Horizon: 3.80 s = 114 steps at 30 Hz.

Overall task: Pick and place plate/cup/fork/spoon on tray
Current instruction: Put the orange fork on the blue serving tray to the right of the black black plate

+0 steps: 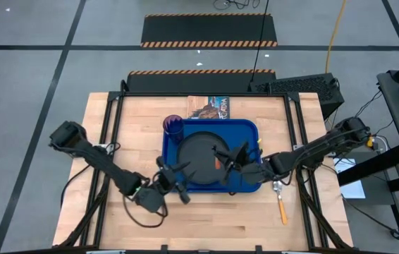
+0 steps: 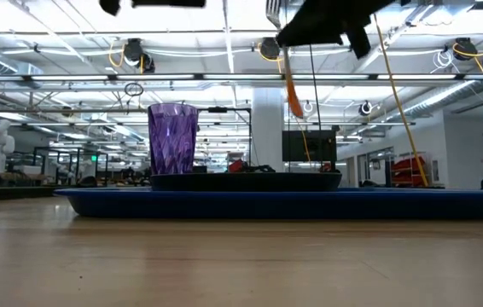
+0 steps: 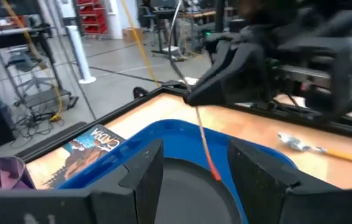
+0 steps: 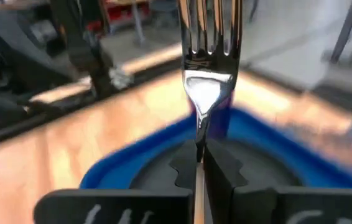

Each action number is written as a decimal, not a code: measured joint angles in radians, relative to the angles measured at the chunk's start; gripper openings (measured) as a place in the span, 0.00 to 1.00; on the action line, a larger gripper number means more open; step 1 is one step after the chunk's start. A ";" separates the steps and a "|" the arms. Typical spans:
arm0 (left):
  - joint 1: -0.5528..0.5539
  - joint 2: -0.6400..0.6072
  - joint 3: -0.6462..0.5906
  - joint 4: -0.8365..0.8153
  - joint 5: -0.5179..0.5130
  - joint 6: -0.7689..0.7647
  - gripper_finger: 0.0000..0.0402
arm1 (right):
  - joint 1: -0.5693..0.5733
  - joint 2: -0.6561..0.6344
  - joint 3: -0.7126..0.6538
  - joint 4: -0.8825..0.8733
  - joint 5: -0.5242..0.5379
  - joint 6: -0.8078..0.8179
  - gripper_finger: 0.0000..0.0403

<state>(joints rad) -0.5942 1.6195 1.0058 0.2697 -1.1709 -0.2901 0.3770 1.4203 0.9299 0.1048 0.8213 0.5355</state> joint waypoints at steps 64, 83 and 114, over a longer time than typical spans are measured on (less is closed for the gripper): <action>-0.024 -0.045 -0.001 -0.067 0.116 -0.101 0.45 | -0.296 0.129 -0.208 -0.348 -0.480 0.949 0.01; -0.024 -0.045 -0.001 -0.067 0.125 -0.106 0.45 | -0.297 0.123 -0.245 -0.312 -0.446 0.927 0.19; -0.025 -0.044 -0.001 -0.082 0.133 -0.120 0.45 | -0.233 -0.006 -0.248 -0.361 -0.392 0.922 0.01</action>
<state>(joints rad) -0.6188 1.5753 1.0050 0.1874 -1.0382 -0.4101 0.1438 1.4138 0.6815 -0.2565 0.4290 1.4571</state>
